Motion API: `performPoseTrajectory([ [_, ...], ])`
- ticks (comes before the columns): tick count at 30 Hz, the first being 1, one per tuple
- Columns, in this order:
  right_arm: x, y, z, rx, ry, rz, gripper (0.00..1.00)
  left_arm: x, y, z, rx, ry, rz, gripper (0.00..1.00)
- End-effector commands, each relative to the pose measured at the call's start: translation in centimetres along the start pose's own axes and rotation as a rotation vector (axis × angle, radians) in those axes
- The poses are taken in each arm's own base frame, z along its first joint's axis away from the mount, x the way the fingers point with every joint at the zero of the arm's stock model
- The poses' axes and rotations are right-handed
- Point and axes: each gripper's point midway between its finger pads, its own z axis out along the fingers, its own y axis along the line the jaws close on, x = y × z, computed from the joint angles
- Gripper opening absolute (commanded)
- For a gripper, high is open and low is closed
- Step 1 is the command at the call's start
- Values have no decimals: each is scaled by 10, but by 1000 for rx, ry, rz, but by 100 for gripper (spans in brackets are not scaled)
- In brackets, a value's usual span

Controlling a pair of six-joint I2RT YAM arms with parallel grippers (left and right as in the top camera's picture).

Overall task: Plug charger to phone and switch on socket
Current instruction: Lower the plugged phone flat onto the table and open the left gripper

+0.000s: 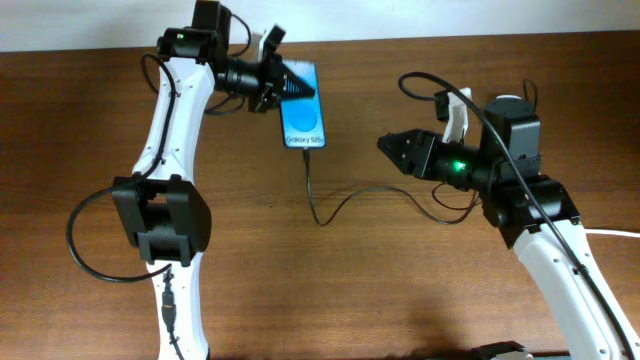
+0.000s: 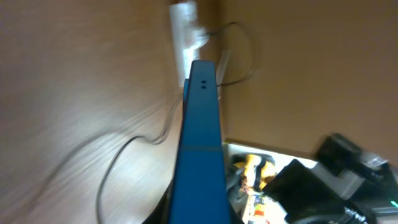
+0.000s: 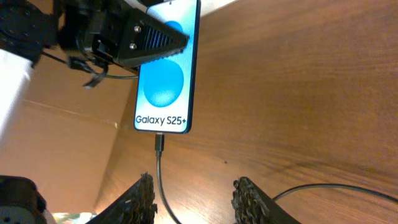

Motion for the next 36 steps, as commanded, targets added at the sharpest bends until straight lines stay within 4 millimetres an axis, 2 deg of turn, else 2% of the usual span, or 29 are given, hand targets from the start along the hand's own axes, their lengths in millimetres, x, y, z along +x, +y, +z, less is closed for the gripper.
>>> performPoseTrajectory([
  [1,-3,-7,-5,48,-17,-43,47,11,37,-8,-228,21,54,0],
  [3,-1,-8,-5,55,-8,-42,50,18,51,-7,-311,48,29,0],
  [5,0,-9,-5,57,-4,-43,50,23,56,0,-328,68,24,0],
  [8,3,-11,-5,63,7,-39,50,30,76,14,-358,102,3,0],
  [12,5,-12,-5,67,15,-38,51,26,107,27,-368,85,11,0],
  [15,5,-12,-5,67,16,-37,51,27,127,27,-436,84,6,0],
  [19,6,-13,-4,69,19,-34,52,26,142,33,-446,74,11,0],
  [24,6,-14,-3,69,19,-34,52,22,164,32,-486,51,-46,0],
  [28,5,-15,-3,76,16,-35,52,31,197,45,-495,90,-143,0],
  [32,4,-17,-4,88,10,-35,51,36,209,50,-499,110,-167,0],
  [36,4,-17,-4,91,9,-35,52,36,217,45,-554,105,-166,0],
])
